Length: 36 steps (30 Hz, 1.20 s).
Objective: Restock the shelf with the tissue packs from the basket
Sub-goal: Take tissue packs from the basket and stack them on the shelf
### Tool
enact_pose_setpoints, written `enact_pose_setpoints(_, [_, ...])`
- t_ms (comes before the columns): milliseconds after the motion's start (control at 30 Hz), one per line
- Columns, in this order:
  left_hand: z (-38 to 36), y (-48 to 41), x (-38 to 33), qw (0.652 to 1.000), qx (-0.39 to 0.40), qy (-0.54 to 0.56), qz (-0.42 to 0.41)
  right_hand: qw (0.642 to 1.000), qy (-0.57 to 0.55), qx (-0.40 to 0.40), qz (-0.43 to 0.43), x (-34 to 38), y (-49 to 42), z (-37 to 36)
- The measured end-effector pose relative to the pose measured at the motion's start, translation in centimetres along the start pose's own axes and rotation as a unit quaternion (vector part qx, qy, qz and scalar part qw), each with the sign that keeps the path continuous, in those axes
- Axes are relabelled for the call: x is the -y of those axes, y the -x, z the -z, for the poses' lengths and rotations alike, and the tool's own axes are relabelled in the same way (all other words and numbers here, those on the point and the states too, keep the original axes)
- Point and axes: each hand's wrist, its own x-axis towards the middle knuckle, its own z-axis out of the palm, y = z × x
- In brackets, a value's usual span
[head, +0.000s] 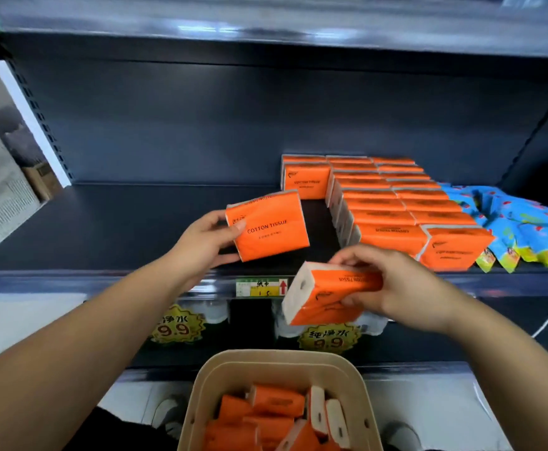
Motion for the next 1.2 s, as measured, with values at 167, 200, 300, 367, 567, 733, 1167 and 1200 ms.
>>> enact_pose_setpoints(167, [-1.0,-5.4,-1.3,0.999,-0.038,-0.007,0.008,0.986,0.152,0.002,0.073,1.8,-4.5,2.2])
enact_pose_setpoints(200, [-1.2,-6.6,-1.5,0.999,-0.040,-0.016,0.011,0.979,0.188,0.000,0.083,2.0,-5.4,2.4])
enact_pose_setpoints(300, [-1.8,-10.2,-1.9,0.998,-0.044,-0.045,0.024,0.964,0.248,0.000,0.095,1.8,-8.1,2.2])
enact_pose_setpoints(367, [-2.4,-12.4,-1.9,0.997,-0.048,-0.056,0.032,0.959,0.268,-0.002,0.097,1.6,-9.5,1.7])
enact_pose_setpoints(567, [-5.6,-17.5,-0.8,0.994,-0.047,-0.094,-0.004,0.951,0.294,-0.006,0.095,-0.1,-11.4,0.1])
enact_pose_setpoints(733, [-7.2,-20.3,0.3,0.980,-0.064,-0.178,-0.064,0.939,0.333,-0.018,0.081,-1.0,-11.4,0.8])
enact_pose_setpoints(1167, [-7.2,-24.1,3.1,0.969,-0.097,-0.224,-0.032,0.924,0.367,-0.052,0.093,-1.8,-12.2,0.1])
enact_pose_setpoints(1200, [-6.8,-24.1,2.7,0.964,-0.075,-0.254,-0.032,0.922,0.375,-0.048,0.089,-1.8,-12.4,0.2])
